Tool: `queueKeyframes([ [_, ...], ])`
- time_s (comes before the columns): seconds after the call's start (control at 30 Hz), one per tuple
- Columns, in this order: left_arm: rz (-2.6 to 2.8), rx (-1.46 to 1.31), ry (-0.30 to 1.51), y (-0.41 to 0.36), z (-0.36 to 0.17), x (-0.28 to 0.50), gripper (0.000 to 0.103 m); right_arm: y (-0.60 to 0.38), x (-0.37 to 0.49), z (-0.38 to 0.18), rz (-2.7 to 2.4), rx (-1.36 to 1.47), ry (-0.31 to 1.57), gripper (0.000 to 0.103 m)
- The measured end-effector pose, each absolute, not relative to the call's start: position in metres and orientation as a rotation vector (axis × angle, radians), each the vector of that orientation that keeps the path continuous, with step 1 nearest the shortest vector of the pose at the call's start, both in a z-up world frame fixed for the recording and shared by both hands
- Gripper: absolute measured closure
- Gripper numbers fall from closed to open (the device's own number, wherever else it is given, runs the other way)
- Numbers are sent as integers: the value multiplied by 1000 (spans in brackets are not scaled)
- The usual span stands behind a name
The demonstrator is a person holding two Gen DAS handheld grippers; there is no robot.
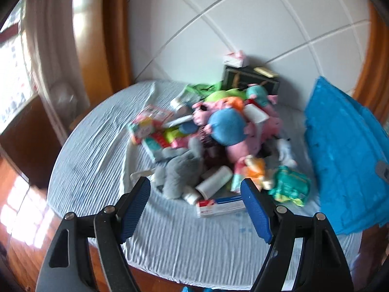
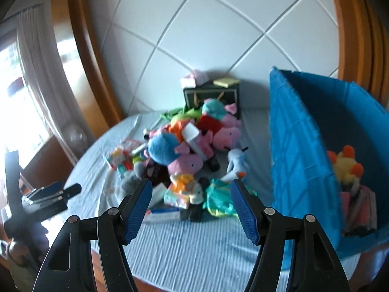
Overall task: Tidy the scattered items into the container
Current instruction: 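Move both tools back to the pile of plush toys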
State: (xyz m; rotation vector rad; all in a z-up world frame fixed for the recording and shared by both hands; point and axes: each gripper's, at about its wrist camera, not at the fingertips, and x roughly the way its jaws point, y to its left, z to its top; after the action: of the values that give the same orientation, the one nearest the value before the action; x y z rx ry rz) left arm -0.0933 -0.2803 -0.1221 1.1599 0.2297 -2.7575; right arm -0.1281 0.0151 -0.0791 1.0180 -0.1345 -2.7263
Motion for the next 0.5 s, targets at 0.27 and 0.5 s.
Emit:
queueKeyframes([
  [0.27,-2597,1267,238,-314,-164,-134,27,2,-195,-132,-2600,1155,-128,34],
  [0.5,-2500,1431,278,-325,-219,-178,27,-31,-259,-185,-2467,1299,-78,34],
])
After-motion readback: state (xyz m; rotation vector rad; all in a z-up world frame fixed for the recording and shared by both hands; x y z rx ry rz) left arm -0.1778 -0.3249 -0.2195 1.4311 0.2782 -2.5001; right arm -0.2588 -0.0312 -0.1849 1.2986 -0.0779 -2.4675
